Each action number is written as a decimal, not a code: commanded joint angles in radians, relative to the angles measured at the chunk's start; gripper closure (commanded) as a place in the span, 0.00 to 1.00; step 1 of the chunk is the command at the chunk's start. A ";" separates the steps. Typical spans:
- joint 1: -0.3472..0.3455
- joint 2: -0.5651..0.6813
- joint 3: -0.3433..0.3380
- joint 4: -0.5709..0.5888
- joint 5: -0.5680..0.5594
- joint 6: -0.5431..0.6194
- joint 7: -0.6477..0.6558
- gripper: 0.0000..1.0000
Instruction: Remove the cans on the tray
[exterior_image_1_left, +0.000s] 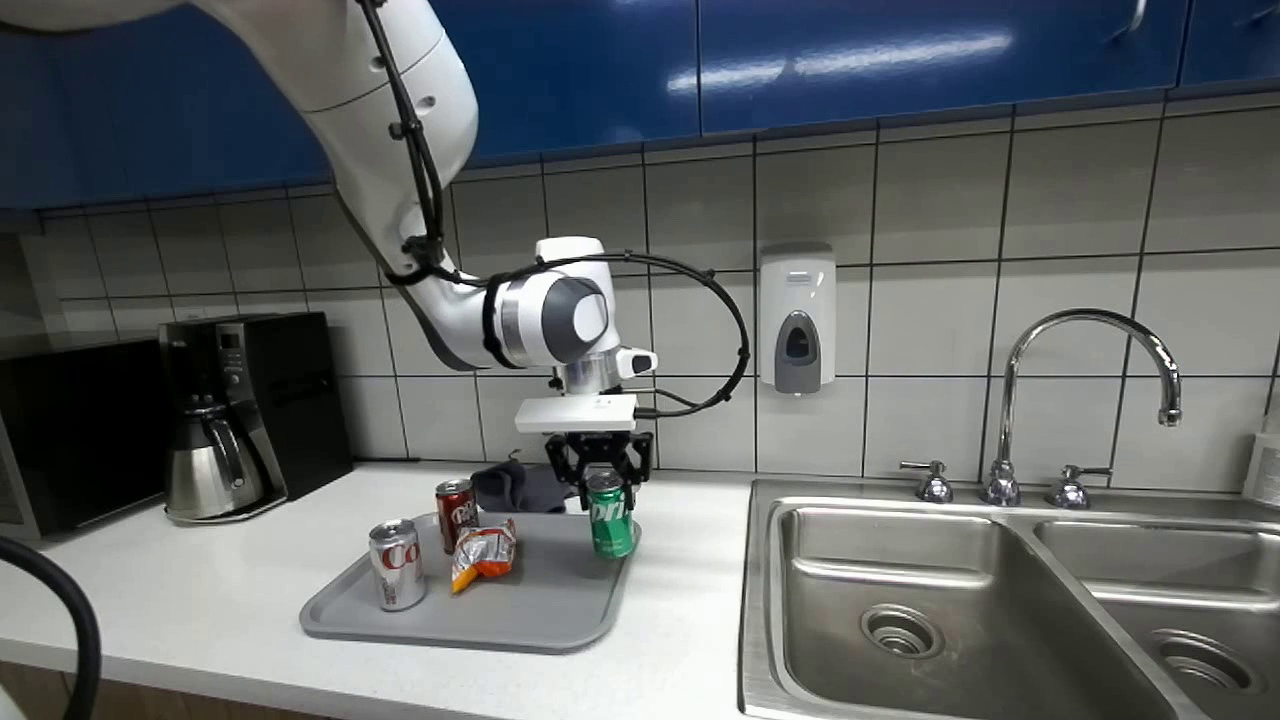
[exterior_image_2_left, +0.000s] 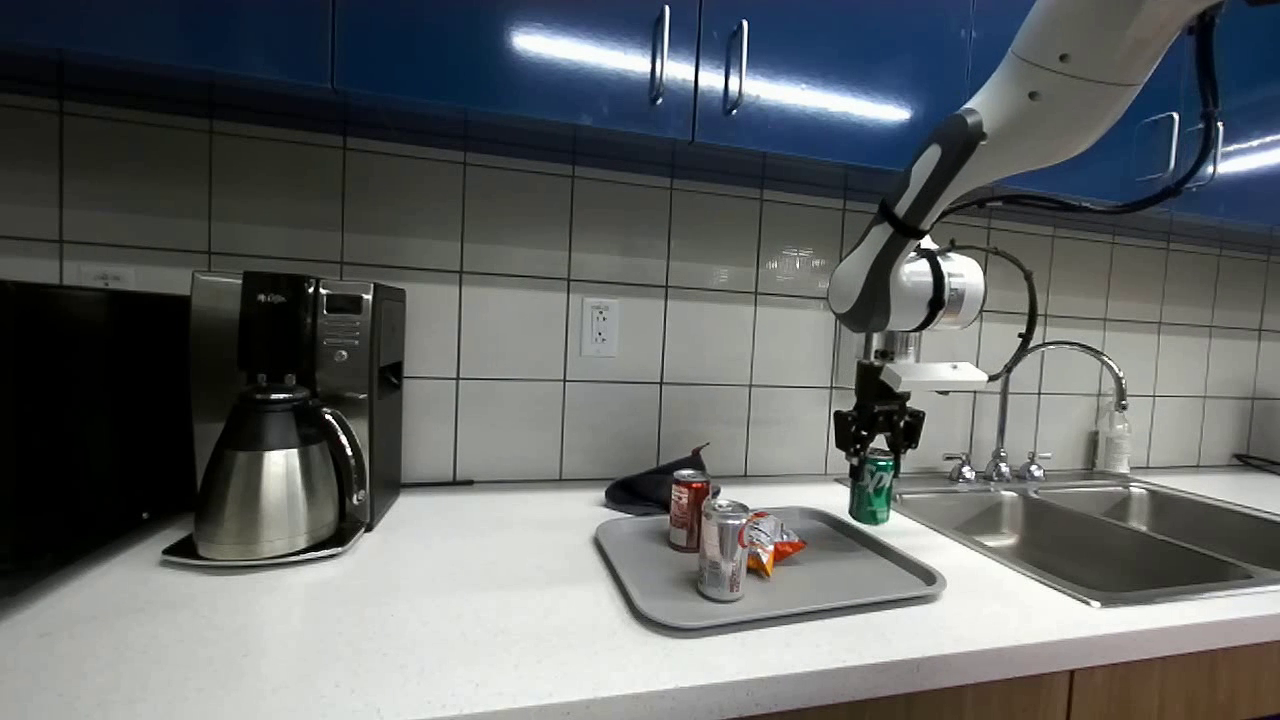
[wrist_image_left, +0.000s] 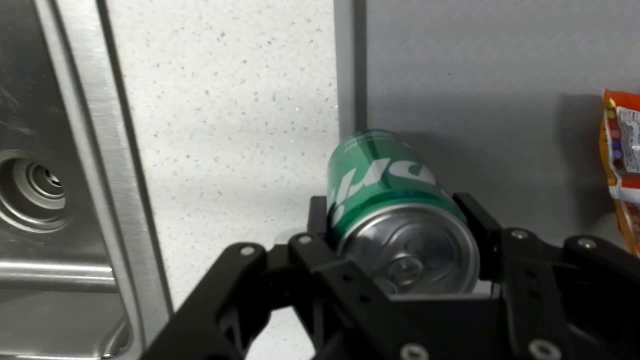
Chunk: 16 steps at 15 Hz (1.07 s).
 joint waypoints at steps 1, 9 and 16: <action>-0.040 -0.073 -0.024 -0.034 -0.004 -0.011 -0.034 0.62; -0.108 -0.054 -0.082 -0.039 0.002 0.011 -0.099 0.62; -0.119 -0.013 -0.086 -0.040 -0.004 -0.009 -0.095 0.62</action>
